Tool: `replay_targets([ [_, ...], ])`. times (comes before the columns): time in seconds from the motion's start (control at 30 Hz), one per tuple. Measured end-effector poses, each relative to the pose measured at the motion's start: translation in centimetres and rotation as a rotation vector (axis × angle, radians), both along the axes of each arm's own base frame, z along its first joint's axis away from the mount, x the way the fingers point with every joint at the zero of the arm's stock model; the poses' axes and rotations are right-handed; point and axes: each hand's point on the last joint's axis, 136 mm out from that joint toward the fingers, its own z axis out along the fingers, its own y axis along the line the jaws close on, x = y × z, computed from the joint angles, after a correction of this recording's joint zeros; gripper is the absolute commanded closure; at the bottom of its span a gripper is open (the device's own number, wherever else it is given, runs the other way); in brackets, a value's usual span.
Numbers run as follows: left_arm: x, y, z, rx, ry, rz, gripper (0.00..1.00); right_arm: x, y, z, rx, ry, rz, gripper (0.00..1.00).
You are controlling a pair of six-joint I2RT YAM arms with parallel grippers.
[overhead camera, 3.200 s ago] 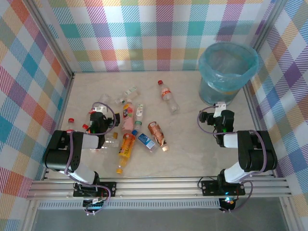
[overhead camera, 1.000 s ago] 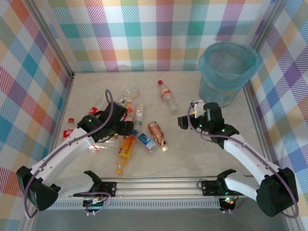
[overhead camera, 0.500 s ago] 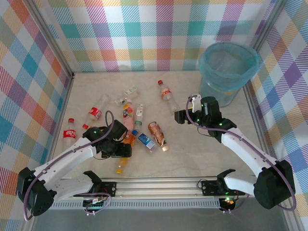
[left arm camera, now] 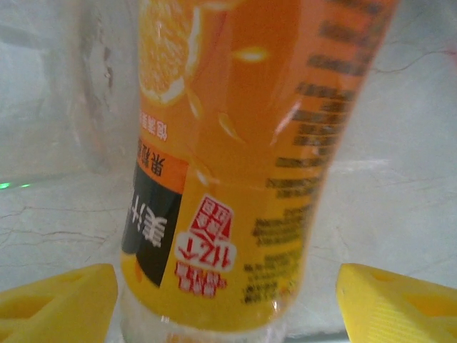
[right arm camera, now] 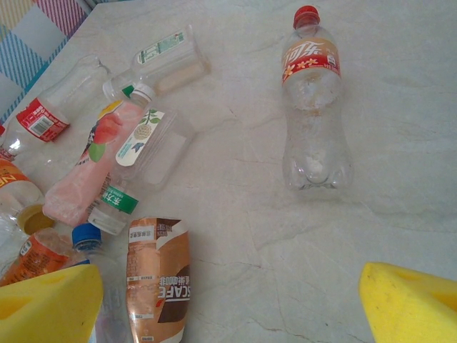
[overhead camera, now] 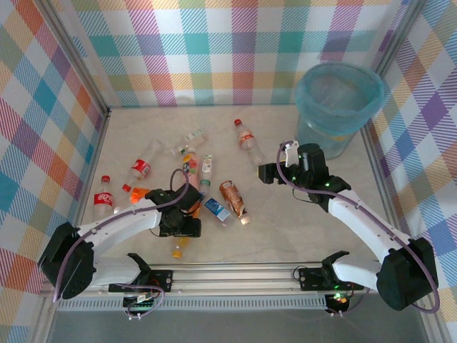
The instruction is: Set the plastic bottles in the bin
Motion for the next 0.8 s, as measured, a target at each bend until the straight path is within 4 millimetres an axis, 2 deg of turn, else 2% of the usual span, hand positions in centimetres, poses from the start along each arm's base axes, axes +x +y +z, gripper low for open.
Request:
replay_targets([
  [0.17, -0.7, 0.6, -2.2, 0.039, 0.046, 0.008, 0.33, 0.0, -0.1, 0.0, -0.002, 0.000, -0.003, 0.07],
  [0.3, -0.6, 0.5, -2.1, 0.031, 0.040, 0.015, 0.41, -0.2, -0.2, 0.2, -0.003, -0.004, -0.006, 0.07],
  [0.47, -0.5, 0.2, -1.5, 0.003, 0.023, 0.015, 0.44, -0.4, -0.4, 0.7, 0.001, -0.015, -0.009, 0.07],
  [0.63, -0.5, -0.4, 1.0, -0.064, -0.016, 0.026, 0.45, -0.8, -0.6, 0.5, -0.008, 0.005, -0.009, 0.09],
  [0.73, -0.1, -0.7, 4.1, -0.122, -0.072, 0.041, 0.45, -1.0, -0.5, 1.5, 0.005, 0.002, -0.006, 0.10],
  [0.8, 0.2, -0.9, 6.8, -0.174, -0.131, 0.043, 0.46, -1.0, -0.3, 2.9, 0.034, -0.011, -0.001, 0.11],
])
